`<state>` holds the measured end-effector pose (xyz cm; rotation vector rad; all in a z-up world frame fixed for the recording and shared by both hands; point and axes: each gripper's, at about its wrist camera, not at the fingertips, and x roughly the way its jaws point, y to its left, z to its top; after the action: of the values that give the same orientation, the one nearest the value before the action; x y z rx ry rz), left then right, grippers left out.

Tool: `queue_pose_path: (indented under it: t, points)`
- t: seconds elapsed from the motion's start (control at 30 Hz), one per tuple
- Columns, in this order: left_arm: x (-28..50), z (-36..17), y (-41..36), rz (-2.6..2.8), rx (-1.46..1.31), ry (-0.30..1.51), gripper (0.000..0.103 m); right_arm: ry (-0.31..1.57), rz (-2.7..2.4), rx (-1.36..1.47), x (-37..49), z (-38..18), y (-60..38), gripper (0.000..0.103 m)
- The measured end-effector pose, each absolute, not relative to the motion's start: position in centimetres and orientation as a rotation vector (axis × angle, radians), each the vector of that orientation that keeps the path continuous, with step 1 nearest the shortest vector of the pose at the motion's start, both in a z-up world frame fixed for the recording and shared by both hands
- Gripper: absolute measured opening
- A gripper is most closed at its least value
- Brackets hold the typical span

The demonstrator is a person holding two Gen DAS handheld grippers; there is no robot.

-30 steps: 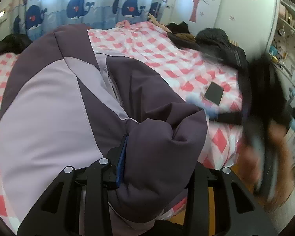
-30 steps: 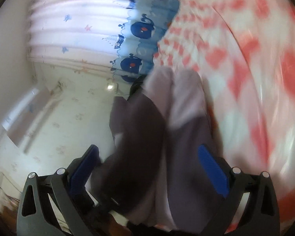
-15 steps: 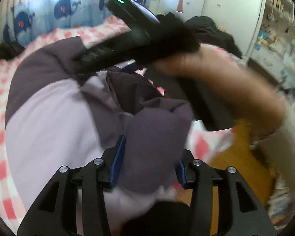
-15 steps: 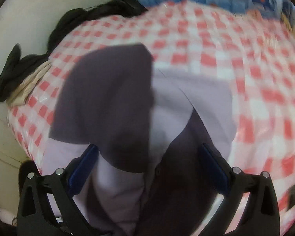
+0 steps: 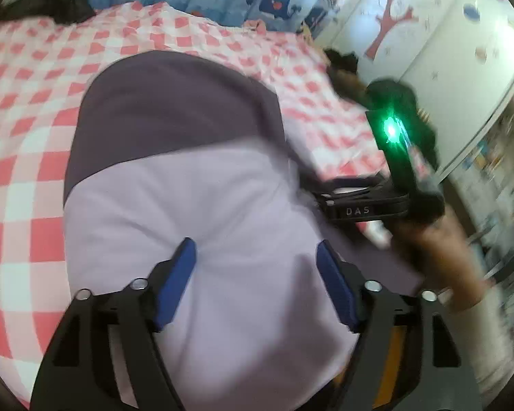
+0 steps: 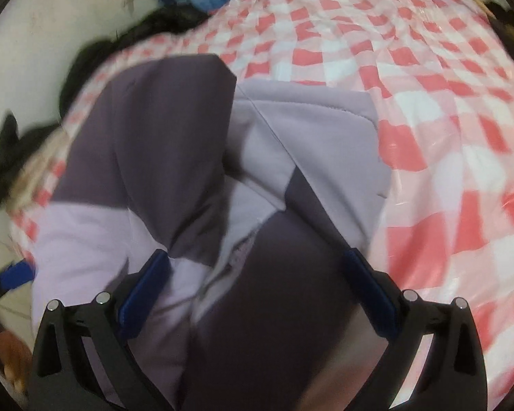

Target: Fold large clothes

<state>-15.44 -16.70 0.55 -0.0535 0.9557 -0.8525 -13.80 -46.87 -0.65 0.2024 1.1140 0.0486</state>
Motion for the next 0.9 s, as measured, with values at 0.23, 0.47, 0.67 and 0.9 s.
queue_pose_path:
  t: [0.23,0.47,0.67,0.9]
  points:
    - [-14.7,0.1,-16.4,-0.857,-0.048,0.975,0.073,1.132,-0.013,0.198,-15.6,0.5,-48.3,0.097]
    - [-15.9,0.5,-17.6,-0.834,-0.006,0.944,0.080,0.997,0.119,0.223,-14.9,5.6,-43.0,0.097]
    - [-14.1,3.2,-10.7,-0.816,-0.231,0.949,0.079,1.103,0.001,0.174,-14.8,-1.1,-43.6,0.096]
    - [-8.3,-2.3,-5.8,-0.683,-0.409,1.138,0.079,1.036,-0.064,0.238,-18.2,-1.1,-44.8,0.096]
